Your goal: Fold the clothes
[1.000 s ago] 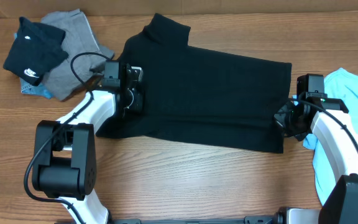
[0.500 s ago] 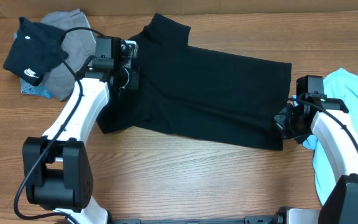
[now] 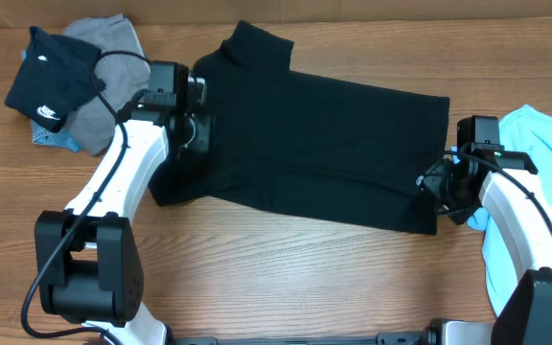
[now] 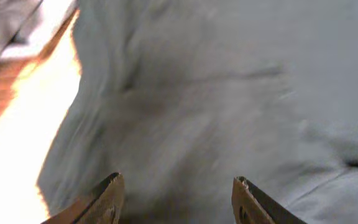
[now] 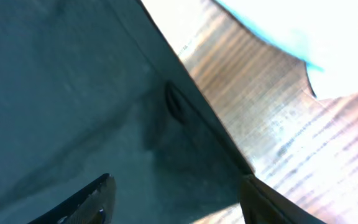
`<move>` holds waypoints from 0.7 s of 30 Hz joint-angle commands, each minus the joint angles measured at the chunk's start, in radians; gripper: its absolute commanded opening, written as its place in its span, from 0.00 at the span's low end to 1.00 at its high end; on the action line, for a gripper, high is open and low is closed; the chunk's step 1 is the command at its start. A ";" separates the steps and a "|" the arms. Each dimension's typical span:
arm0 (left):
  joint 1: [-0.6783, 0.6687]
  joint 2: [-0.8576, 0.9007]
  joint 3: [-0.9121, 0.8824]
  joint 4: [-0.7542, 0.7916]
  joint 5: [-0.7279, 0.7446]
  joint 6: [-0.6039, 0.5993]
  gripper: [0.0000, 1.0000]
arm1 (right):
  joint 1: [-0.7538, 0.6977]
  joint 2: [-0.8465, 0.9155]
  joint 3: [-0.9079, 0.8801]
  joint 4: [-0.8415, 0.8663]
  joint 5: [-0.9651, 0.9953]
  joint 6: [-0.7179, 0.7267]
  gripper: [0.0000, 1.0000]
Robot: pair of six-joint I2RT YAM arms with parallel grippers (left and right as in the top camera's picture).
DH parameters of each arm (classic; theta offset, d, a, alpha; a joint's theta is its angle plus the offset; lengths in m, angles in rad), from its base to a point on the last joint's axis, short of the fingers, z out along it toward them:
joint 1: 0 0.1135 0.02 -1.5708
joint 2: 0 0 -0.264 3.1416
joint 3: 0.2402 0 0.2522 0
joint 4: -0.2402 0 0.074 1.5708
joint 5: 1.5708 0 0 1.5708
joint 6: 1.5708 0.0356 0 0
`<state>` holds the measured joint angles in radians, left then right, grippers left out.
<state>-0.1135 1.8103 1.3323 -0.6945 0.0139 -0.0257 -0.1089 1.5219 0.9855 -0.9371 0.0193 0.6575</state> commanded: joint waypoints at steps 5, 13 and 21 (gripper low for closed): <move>0.056 0.011 -0.043 -0.021 -0.113 0.004 0.68 | 0.001 0.001 0.022 -0.061 0.012 -0.019 0.67; 0.063 0.099 -0.065 0.090 0.017 0.038 0.67 | 0.001 0.001 0.022 -0.060 0.002 -0.036 0.67; 0.064 0.195 -0.065 0.142 0.005 0.032 0.45 | 0.001 0.001 0.022 -0.060 0.003 -0.037 0.67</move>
<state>-0.0505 1.9560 1.2747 -0.5686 0.0044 -0.0032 -0.1089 1.5219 0.9855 -0.9981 0.0154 0.6281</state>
